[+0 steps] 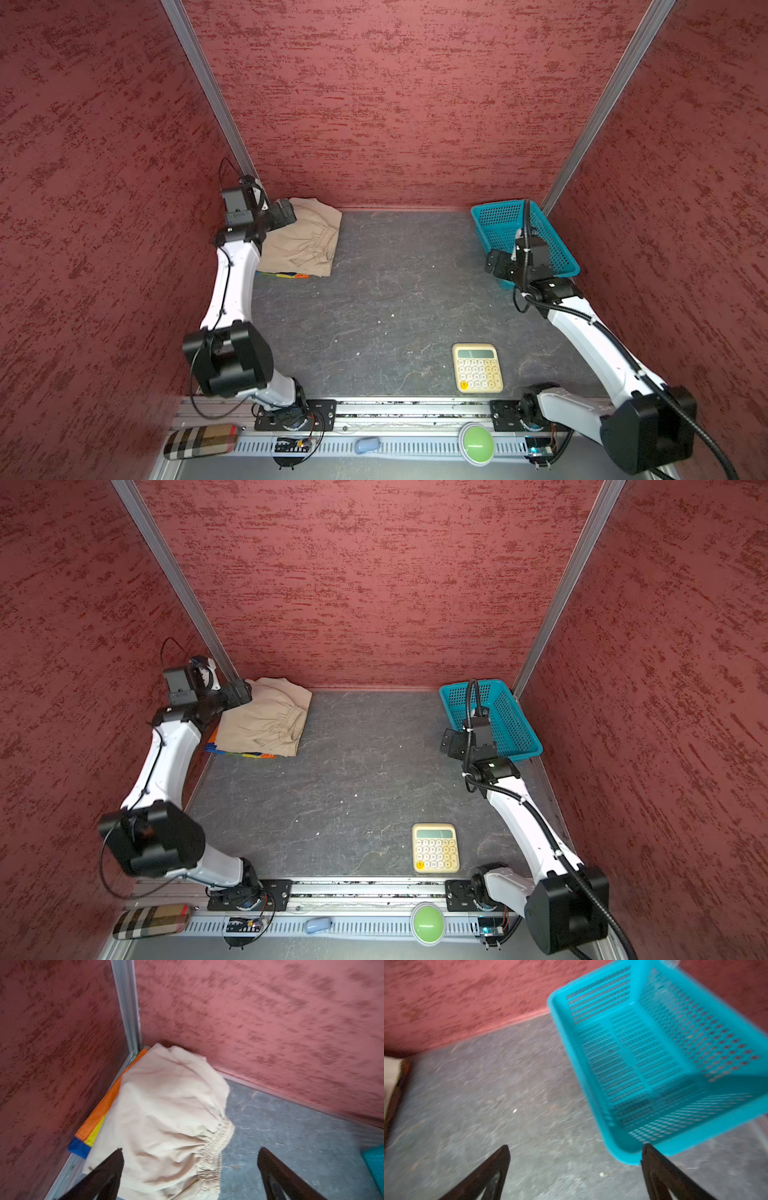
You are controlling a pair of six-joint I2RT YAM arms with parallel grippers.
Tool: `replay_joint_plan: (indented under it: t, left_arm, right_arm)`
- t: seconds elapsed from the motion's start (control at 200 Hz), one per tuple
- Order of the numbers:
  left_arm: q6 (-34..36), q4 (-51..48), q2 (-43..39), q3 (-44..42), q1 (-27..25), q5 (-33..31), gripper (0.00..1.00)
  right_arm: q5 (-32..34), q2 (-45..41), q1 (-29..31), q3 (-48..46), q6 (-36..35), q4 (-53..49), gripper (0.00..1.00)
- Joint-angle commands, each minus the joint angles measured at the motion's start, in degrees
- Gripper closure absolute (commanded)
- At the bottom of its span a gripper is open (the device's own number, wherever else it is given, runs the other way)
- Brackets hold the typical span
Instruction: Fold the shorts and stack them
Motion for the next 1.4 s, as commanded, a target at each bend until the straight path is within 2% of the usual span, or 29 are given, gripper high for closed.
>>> replay_joint_plan:
  t: [0.0, 0.24, 0.316, 0.421, 0.491, 0.646, 0.721, 0.761, 0.796, 0.857, 0.912, 0.952, 1.027, 1.097, 1.217, 1.302, 1.398]
  left_arm:
    - [-0.68, 18.99, -5.15, -15.56, -0.97, 0.76, 0.01]
    - [1.35, 39.77, -19.72, -46.69, -6.7, -11.09, 0.01]
    - [1.24, 41.85, -20.03, -50.56, -7.73, -16.59, 0.01]
    - [0.1, 49.16, -16.4, -54.75, -7.7, -18.52, 0.01]
    - [-1.07, 56.49, -12.98, -57.45, -7.21, -15.97, 0.01]
    - [-0.55, 71.58, -5.19, -60.54, -8.26, -12.82, 0.01]
    - [0.16, 77.35, -0.19, -60.54, -7.65, -10.73, 0.01]
    - [1.77, 75.3, -0.33, -60.0, -9.39, -11.13, 0.0]
    - [2.7, 77.76, 1.99, -60.05, -10.19, -11.63, 0.01]
    - [3.08, 82.23, 6.45, -59.57, -9.22, -8.11, 0.01]
    - [4.14, 75.93, 5.1, -57.58, -9.44, -5.41, 0.01]
    - [5.01, 77.69, 6.17, -57.39, -9.98, -5.48, 0.01]
    - [5.13, 75.7, 5.99, -56.66, -10.23, -5.8, 0.01]
    - [5.36, 74.19, 5.65, -56.15, -10.69, -6.64, 0.01]
    - [5.83, 74.64, 5.99, -56.06, -11.6, -8.35, 0.01]
    - [5.98, 74.21, 5.87, -55.94, -11.63, -8.43, 0.01]
    - [5.92, 74.27, 5.91, -55.98, -11.63, -8.41, 0.01]
  right_arm:
    - [13.57, -2.81, -3.22, -7.25, -4.14, 7.52, 0.01]
    - [17.6, -6.74, -8.33, -24.23, -9.0, 29.76, 0.01]
    - [18.54, -6.65, -8.35, -28.82, -9.17, 38.17, 0.01]
    - [15.9, -4.56, -8.41, -35.66, -12.81, 54.24, 0.01]
    - [14.53, -1.76, -8.42, -39.46, -15.64, 65.57, 0.01]
    - [6.35, 3.56, -8.49, -41.98, -20.03, 78.11, 0.01]
    - [1.44, 8.94, -8.57, -44.01, -21.71, 90.41, 0.01]
    - [0.79, 10.63, -8.51, -42.57, -20.88, 90.11, 0.01]
    - [-1.25, 11.64, -8.73, -41.63, -19.59, 89.61, 0.01]
    - [-4.22, 16.66, -8.77, -42.59, -20.42, 97.26, 0.01]
    - [-5.21, 23.79, -8.77, -44.48, -20.96, 107.51, 0.01]
    - [-4.53, 28.99, -8.65, -46.01, -21.61, 116.52, 0.01]
    - [-3.22, 24.37, -9.01, -45.36, -19.34, 107.37, 0.01]
    - [-0.52, 25.82, -9.43, -42.61, -18.8, 105.57, 0.01]
    - [2.41, 24.75, -9.43, -35.83, -16.98, 91.14, 0.01]
    - [1.88, 24.55, -9.83, -37.76, -17.2, 94.9, 0.01]
    - [1.29, 24.67, -9.91, -35.85, -16.91, 91.31, 0.01]
